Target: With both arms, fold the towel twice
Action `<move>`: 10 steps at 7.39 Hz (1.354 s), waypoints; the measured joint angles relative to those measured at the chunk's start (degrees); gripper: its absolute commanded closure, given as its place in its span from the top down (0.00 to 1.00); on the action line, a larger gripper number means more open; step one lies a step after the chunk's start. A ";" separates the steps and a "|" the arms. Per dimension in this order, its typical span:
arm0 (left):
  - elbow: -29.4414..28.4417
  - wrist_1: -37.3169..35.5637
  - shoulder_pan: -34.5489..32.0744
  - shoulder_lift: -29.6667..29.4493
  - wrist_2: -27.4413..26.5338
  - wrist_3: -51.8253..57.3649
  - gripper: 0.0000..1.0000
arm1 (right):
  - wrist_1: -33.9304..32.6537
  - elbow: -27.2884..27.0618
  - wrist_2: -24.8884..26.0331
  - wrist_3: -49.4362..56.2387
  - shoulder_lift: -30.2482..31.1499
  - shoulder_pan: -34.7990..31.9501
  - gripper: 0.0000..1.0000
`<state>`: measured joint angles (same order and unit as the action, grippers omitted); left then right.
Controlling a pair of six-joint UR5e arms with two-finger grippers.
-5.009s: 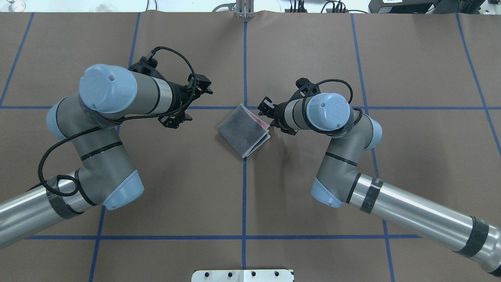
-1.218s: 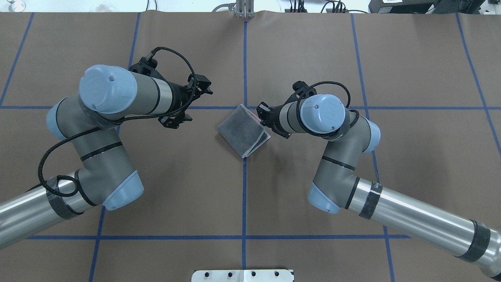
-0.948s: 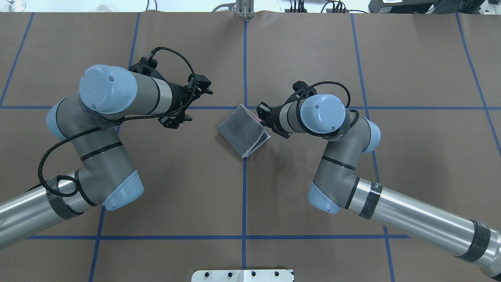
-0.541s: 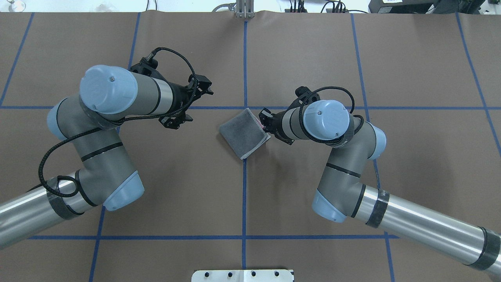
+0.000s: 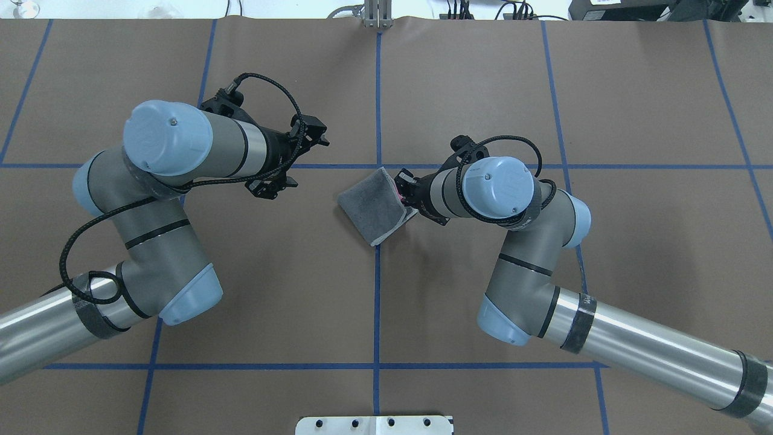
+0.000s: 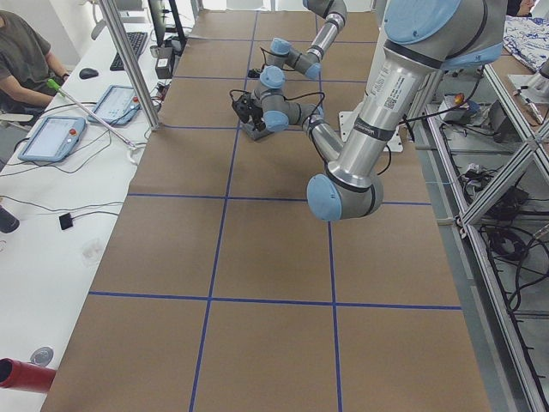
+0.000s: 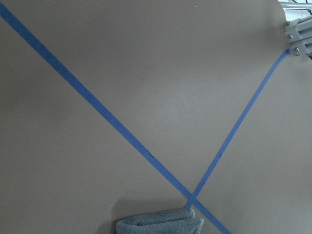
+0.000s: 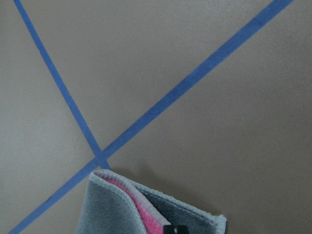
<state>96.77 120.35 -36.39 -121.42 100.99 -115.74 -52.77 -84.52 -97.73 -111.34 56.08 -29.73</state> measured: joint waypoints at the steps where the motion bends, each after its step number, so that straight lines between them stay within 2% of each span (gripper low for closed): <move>1: 0.00 0.01 0.00 0.02 0.00 -0.01 0.99 | 0.03 0.03 0.00 0.22 -0.01 -0.02 1.00; 8: 0.00 -0.03 0.15 -0.04 0.00 -0.36 0.99 | 0.15 -1.56 -0.09 -0.03 1.42 0.77 0.98; 9: 0.00 -0.03 0.15 -0.04 0.00 -0.36 0.99 | 0.02 -1.38 0.12 -0.28 1.22 1.34 0.88; 10: 0.00 -0.03 0.16 -0.05 0.00 -0.36 0.99 | -0.11 -1.20 0.24 -0.40 1.22 1.75 0.53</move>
<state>96.77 120.32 -36.23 -121.46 100.99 -116.10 -52.88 -85.72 -97.50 -111.74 57.29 -27.98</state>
